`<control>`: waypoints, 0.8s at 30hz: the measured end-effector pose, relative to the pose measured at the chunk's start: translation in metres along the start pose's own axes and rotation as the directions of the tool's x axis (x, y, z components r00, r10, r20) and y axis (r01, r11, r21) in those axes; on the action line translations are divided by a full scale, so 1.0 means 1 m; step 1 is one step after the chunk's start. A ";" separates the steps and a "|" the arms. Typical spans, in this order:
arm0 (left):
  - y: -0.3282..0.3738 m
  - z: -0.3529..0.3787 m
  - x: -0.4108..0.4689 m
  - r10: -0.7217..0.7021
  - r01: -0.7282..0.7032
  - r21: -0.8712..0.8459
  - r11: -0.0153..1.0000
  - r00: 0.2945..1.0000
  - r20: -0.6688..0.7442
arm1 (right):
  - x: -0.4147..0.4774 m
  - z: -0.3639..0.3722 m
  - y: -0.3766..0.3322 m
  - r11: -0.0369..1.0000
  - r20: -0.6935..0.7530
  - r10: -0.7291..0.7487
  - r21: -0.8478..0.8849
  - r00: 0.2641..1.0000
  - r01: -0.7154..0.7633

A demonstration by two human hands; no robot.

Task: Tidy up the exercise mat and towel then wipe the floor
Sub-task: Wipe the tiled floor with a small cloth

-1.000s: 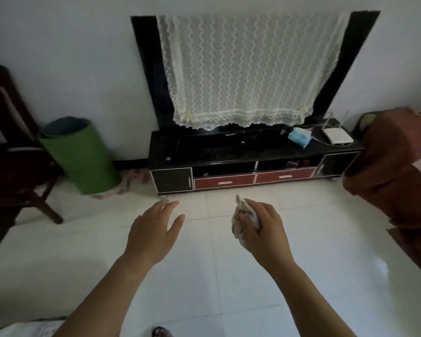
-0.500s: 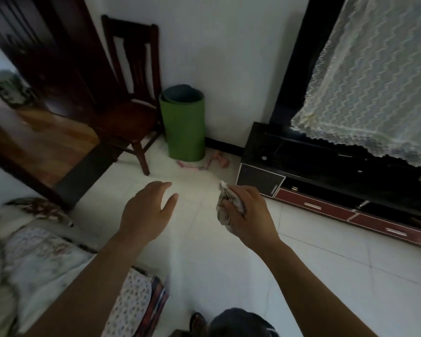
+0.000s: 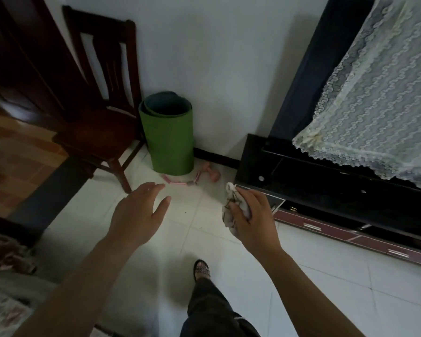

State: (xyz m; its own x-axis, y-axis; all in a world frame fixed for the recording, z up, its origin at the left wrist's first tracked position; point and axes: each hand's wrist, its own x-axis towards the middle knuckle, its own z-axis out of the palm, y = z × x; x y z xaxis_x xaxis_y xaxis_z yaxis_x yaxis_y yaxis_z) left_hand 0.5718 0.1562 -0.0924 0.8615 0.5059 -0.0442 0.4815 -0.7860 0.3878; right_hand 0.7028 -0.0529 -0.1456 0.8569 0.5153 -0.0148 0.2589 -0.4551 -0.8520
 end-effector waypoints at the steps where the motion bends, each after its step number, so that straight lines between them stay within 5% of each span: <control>1: 0.001 -0.003 0.021 0.004 -0.004 0.000 1.000 1.000 0.008 | 0.022 0.001 0.000 1.000 0.000 0.005 -0.008 1.000 -0.005; 6: -0.012 -0.030 0.117 -0.011 0.011 0.012 1.000 1.000 0.010 | 0.132 0.008 -0.029 0.999 -0.038 -0.049 0.022 0.998 0.049; 13: -0.089 -0.078 0.178 -0.222 0.221 -0.014 0.975 0.968 -0.116 | 0.253 0.081 -0.083 0.985 0.130 -0.175 0.008 0.976 0.175; 24: -0.281 -0.146 0.194 -0.521 0.524 -0.057 0.850 0.818 -0.242 | 0.349 0.283 -0.219 0.898 0.462 -0.425 0.108 0.778 0.426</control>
State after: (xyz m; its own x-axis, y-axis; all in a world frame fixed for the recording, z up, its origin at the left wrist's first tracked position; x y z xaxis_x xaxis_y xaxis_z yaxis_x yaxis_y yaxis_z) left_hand 0.5806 0.5271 -0.0750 0.4150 0.9097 -0.0157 0.8516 -0.3823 0.3586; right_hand 0.8193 0.4322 -0.1121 0.3510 0.9300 0.1089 0.5498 -0.1105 -0.8279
